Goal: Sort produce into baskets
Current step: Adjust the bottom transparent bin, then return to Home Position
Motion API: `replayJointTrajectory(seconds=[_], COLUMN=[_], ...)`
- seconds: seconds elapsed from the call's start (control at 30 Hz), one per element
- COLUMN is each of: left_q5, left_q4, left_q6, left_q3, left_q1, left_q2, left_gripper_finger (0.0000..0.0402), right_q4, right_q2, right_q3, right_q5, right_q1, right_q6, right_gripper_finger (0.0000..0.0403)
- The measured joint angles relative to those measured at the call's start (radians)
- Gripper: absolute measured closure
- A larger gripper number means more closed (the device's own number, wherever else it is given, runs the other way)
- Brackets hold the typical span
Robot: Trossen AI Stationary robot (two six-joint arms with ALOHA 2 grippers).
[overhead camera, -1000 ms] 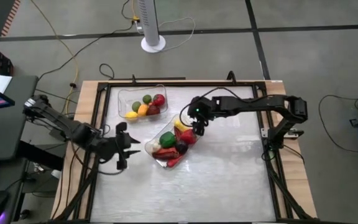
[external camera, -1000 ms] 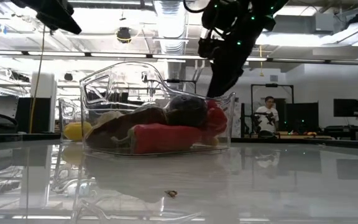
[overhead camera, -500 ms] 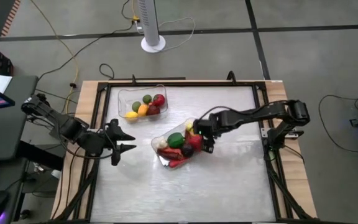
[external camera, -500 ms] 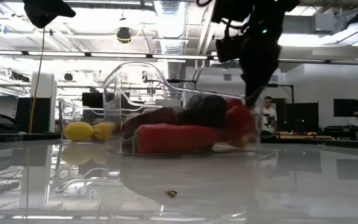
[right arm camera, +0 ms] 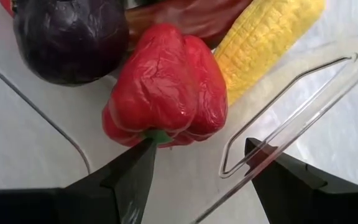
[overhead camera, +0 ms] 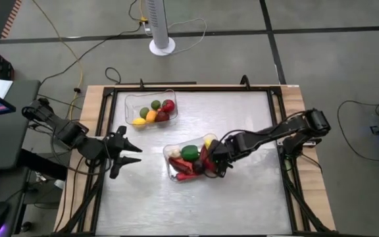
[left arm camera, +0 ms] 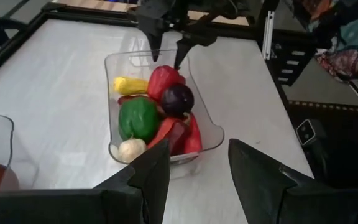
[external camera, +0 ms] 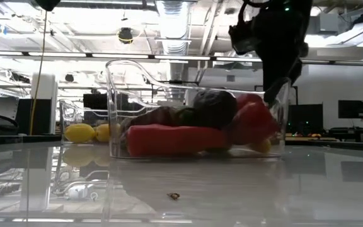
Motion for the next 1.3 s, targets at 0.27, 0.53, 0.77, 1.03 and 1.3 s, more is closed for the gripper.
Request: replayJointTrajectory(seconds=[0.27,0.53,0.77,1.03,1.3], left_q5=[-0.068,-0.286,-0.3,-0.369,-0.351], left_q4=[0.015,0.044,0.044,0.091,0.315], left_q6=[0.052,0.22,0.249,0.251,0.257], left_q3=[0.0,-0.011,-0.1,-0.256,-0.481], left_q1=[-0.001,0.008,0.057,0.067,0.067], left_q2=[0.0,-0.049,-0.229,-0.435,-0.54], left_gripper_finger=[0.0251,0.0251,0.0253,0.0272,0.0278], right_q4=[-0.003,0.151,0.352,0.505,0.577], right_q2=[-0.11,-0.452,-0.772,-1.088,-1.301], right_q3=[0.033,-0.065,-0.341,-0.578,-0.734], right_q5=[0.173,0.297,0.207,0.209,0.21], right_q1=[0.058,-0.011,-0.137,-0.203,-0.258], right_q6=[-0.065,-0.265,-0.41,-0.479,-0.517], right_gripper_finger=[0.0123,0.0123,0.0123,0.0123,0.0123])
